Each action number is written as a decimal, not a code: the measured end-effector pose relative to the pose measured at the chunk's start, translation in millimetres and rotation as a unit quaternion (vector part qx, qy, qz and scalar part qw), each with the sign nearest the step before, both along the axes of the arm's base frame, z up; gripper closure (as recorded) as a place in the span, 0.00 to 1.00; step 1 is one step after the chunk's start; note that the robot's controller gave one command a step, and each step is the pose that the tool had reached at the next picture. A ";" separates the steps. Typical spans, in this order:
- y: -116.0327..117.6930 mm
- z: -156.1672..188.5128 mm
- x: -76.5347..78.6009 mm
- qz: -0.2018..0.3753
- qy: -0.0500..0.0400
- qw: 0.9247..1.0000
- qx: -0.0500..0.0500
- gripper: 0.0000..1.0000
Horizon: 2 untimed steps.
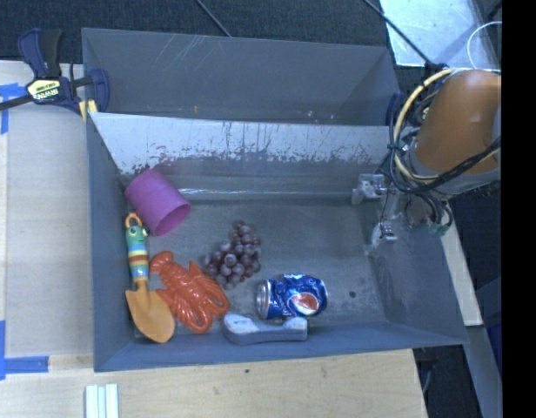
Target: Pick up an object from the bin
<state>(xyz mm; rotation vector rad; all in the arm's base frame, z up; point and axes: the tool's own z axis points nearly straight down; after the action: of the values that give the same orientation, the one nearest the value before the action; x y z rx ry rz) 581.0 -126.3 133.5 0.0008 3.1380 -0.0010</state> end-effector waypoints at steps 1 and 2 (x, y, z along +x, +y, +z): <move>70.9 -62.9 -26.4 -0.029 0.001 1.000 0.000 0.00; 110.4 -16.6 -37.4 0.013 -0.007 1.000 -0.003 0.00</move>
Offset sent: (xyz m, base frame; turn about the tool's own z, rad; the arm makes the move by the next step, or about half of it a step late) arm -0.0382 0.1108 -0.0169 -0.0251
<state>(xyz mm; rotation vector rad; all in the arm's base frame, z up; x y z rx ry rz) 543.6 -15.8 116.9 -0.0411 3.1233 -0.0108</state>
